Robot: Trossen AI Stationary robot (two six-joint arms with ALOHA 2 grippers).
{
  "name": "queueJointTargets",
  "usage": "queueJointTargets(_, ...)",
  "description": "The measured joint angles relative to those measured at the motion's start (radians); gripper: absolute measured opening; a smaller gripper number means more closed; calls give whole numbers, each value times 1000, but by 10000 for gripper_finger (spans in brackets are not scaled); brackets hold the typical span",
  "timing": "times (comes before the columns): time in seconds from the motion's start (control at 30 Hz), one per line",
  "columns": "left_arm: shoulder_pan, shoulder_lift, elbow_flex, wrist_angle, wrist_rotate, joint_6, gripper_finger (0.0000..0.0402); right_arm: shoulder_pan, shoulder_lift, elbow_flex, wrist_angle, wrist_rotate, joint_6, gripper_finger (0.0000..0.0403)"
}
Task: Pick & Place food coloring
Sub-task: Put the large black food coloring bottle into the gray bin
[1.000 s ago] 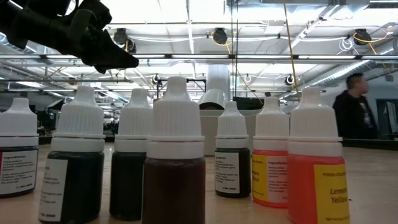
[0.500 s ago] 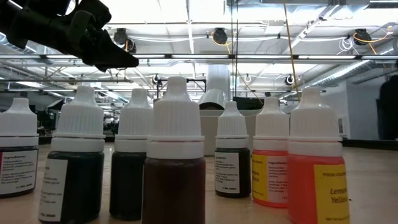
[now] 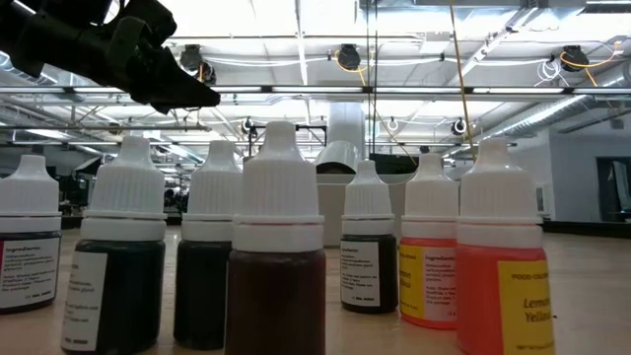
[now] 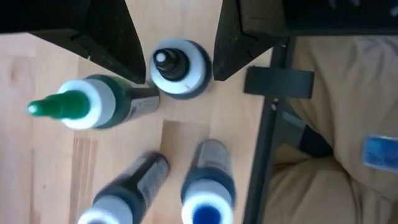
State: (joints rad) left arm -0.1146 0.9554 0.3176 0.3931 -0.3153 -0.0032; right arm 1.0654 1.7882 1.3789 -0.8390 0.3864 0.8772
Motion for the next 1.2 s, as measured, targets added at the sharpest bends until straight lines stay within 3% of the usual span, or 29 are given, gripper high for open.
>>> queueJointTargets(0.27, 0, 0, 0, 0, 0, -2, 49, -9, 0, -30, 27, -27, 5, 174)
queueJointTargets(0.53, 0, 0, 0, 0, 0, -2, 49, -10, -3, -27, 36, -51, 23, 102)
queueJointTargets(0.77, 0, 0, 0, -1, 0, -1, 49, -23, -21, -27, 28, -148, 27, 102)
queueJointTargets(1.07, 0, 0, 0, -1, -1, 2, 49, -38, -189, -31, 23, -182, 12, 102)
queueJointTargets(1.2, 0, 0, 0, 0, -1, 2, 49, -90, -300, -30, 49, -174, -74, 102)
